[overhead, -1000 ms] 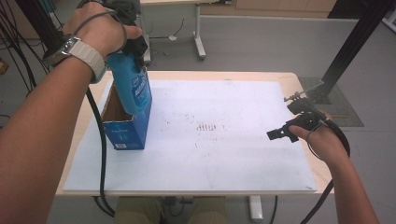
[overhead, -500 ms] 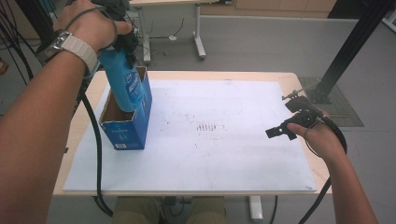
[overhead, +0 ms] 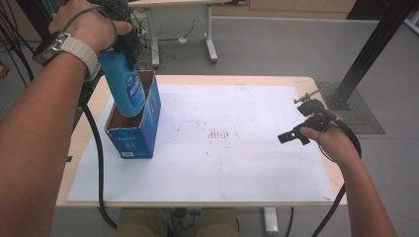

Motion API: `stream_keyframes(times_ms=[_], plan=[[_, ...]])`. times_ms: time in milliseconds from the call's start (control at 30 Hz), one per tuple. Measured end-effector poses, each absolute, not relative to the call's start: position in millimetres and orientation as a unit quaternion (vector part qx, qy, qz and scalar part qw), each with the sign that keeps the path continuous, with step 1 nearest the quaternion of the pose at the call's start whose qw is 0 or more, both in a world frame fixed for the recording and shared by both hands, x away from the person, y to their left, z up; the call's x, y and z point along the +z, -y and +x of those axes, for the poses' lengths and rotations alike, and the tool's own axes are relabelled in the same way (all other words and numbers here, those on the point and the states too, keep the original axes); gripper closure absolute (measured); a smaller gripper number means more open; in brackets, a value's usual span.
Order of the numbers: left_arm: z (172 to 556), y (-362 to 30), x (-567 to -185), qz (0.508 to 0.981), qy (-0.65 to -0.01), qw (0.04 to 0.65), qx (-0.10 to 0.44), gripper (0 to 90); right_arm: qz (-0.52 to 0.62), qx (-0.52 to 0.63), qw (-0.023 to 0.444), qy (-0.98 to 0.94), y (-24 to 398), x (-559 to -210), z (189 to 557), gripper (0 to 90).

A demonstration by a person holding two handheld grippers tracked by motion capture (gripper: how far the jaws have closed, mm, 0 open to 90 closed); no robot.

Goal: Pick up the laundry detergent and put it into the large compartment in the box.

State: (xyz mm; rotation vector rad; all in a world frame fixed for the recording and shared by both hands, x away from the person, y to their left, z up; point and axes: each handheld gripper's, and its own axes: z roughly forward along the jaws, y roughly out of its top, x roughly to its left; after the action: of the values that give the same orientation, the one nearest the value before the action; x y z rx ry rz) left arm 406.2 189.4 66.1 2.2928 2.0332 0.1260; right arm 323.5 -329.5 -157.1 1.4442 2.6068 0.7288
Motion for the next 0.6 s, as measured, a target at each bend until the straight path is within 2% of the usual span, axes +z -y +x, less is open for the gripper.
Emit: stream_keyframes(times_ms=[600], plan=[[414,-206,56,0.73,-0.681,0.038,0.041,37.7,0.471,0.235,0.032,-0.849,327,-163,332,8.0]])
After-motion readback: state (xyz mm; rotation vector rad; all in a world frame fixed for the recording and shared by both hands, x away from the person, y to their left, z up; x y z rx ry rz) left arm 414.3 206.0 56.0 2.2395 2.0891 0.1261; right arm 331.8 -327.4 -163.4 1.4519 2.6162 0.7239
